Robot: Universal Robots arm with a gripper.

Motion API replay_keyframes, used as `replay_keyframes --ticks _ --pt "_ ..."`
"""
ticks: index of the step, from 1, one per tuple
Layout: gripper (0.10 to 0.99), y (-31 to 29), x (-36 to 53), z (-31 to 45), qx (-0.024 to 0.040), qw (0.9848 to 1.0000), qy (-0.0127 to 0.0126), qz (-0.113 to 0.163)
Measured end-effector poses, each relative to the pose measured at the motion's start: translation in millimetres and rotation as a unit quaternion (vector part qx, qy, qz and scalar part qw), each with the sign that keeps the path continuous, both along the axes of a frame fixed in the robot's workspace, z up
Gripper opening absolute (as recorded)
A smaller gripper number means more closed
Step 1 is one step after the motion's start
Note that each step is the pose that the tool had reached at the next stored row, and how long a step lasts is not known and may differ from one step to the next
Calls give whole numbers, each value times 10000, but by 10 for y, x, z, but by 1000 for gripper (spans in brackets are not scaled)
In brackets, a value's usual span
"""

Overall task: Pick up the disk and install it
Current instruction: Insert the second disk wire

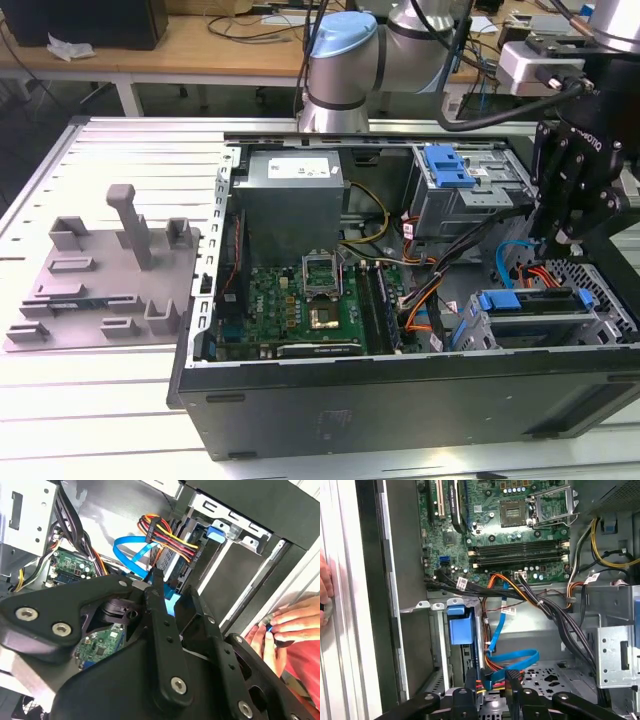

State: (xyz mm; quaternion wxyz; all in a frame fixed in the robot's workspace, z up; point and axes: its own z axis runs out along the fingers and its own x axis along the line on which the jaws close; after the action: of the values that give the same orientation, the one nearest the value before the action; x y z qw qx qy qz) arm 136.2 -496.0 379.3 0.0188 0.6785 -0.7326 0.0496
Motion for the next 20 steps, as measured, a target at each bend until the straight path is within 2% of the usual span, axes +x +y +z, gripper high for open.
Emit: replay_keyframes --ticks 2,4,5,7,8,9,13,14,19,20 --pt "365 -1 2 -3 -18 10000 18 -4" --pt "365 -2 5 -4 -108 9999 66 -4" --pt "365 -2 6 -6 -173 9998 98 -5" --pt "365 -2 6 -5 -176 9998 98 -6" --pt "365 -2 7 -5 -176 9998 94 -5" --pt "365 -2 12 -6 -176 9998 74 -7" --pt "365 -2 20 -6 -176 9998 64 -6" --pt "275 -2 22 -7 -176 9998 64 -6" --pt "275 -2 23 -13 -176 9998 64 -6" --pt "192 -2 23 -14 -176 9998 64 -6"
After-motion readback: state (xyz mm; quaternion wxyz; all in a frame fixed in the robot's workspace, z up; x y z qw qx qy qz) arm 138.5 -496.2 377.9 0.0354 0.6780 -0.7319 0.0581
